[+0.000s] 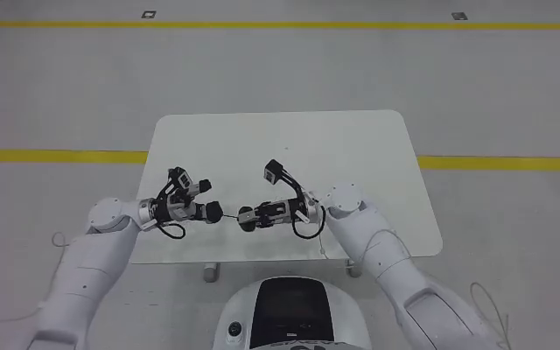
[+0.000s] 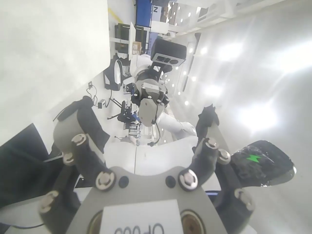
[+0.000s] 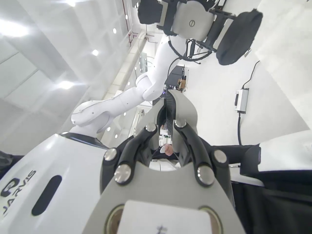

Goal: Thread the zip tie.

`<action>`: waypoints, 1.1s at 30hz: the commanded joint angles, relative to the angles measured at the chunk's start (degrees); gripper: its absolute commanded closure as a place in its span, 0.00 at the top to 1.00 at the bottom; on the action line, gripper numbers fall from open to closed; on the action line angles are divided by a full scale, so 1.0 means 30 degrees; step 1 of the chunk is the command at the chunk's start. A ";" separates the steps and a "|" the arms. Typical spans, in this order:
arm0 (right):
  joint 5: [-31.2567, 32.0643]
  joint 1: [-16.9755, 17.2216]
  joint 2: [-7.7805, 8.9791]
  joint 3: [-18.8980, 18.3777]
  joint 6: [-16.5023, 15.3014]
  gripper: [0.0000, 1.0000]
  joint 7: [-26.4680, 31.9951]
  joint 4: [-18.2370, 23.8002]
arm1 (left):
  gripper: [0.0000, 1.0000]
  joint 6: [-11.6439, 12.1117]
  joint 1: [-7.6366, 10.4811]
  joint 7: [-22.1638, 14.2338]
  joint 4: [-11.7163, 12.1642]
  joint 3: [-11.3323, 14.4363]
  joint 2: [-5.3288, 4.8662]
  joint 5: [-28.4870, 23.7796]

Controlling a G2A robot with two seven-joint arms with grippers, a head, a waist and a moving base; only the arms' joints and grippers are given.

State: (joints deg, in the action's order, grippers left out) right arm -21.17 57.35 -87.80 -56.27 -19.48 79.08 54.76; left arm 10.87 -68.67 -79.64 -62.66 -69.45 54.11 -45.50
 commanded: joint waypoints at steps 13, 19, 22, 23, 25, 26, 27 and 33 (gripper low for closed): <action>-0.0263 0.0100 0.0041 0.0380 0.0054 0.00 -0.0259 0.0115 | 1.00 0.0692 0.0023 0.0001 -0.0470 0.0998 -0.0751 -0.1665; -0.0765 -0.0013 0.0356 0.0633 0.0000 0.00 0.0187 0.0059 | 1.00 0.0803 -0.0366 0.0001 -0.1631 0.1491 -0.1264 -0.2752; -0.1667 -0.0096 0.0544 0.0874 0.0000 0.00 0.0187 0.0236 | 1.00 0.0833 -0.0495 0.0001 -0.2049 0.1900 -0.1634 -0.3048; -0.1875 -0.0110 0.0621 0.0975 0.0000 0.00 0.0187 0.0324 | 1.00 0.0867 -0.0509 0.0001 -0.2163 0.2045 -0.1747 -0.3161; -0.2150 -0.0166 0.0796 0.1228 0.0000 0.00 0.0187 0.0611 | 1.00 0.0879 -0.0512 0.0001 -0.2299 0.2346 -0.1967 -0.3499; -0.2150 -0.0166 0.0796 0.1228 0.0000 0.00 0.0187 0.0611 | 1.00 0.0964 -0.0487 0.0001 -0.2667 0.2663 -0.2114 -0.3756; -0.2150 -0.0166 0.0796 0.1228 0.0000 0.00 0.0187 0.0611 | 1.00 0.1085 -0.0447 0.0001 -0.2716 0.2854 -0.2259 -0.3768; -0.2150 -0.0166 0.0796 0.1228 0.0000 0.00 0.0187 0.0611 | 1.00 0.1339 -0.0373 0.0001 -0.2558 0.2866 -0.2369 -0.3630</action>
State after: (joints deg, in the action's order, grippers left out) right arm -27.61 56.85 -85.41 -52.59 -19.48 79.64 56.59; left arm 14.91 -69.78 -79.64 -70.32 -60.85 47.00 -56.38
